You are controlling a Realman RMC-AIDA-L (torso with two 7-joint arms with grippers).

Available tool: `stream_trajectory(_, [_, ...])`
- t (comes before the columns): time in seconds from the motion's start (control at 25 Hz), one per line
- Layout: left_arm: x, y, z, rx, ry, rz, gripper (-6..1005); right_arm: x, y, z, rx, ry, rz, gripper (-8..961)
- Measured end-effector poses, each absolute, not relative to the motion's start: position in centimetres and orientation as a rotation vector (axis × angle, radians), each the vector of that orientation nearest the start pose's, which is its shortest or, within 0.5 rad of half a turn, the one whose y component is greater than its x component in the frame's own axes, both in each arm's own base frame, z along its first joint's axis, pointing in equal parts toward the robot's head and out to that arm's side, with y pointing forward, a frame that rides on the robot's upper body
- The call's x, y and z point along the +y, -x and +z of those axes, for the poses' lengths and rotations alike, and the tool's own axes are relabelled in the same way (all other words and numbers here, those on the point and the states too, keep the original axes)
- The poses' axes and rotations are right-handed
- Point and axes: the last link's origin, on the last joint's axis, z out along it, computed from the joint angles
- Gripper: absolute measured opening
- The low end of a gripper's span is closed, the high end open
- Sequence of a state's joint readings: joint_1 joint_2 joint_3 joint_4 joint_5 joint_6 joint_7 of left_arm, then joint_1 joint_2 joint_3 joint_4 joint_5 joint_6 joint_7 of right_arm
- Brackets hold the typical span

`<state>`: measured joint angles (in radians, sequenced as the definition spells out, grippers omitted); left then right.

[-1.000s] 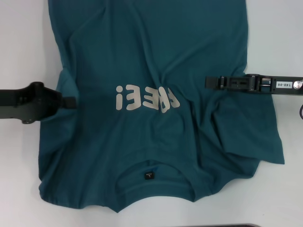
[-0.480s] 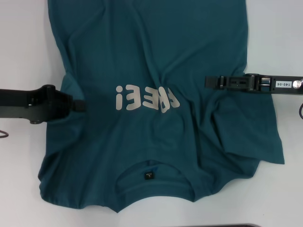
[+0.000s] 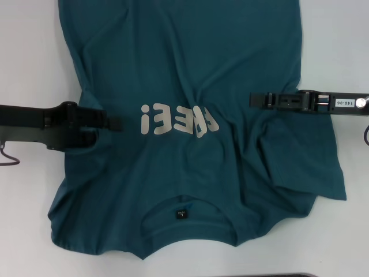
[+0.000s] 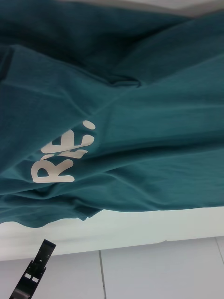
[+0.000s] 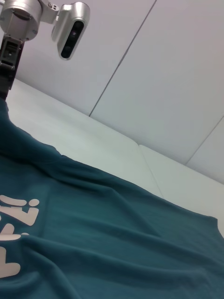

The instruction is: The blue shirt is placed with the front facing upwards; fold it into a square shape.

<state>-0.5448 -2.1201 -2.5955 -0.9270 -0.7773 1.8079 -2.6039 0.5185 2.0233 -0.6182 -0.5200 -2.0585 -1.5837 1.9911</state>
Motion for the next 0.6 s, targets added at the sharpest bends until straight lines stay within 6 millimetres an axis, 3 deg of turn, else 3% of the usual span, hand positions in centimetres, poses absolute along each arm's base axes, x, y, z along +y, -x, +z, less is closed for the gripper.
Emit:
stream_trajectory(0.4, [31.19, 26.35, 2.44, -2.192, 2.238, -0.44, 597, 31.4, -28.95, 0.12, 1.657, 2.464, 0.808, 898])
stream_trajectory(0.6, [31.39, 26.16, 2.1, -2.19, 2.24, -0.389, 590, 31.39, -29.0, 0.12, 1.657, 2.461, 0.806, 898])
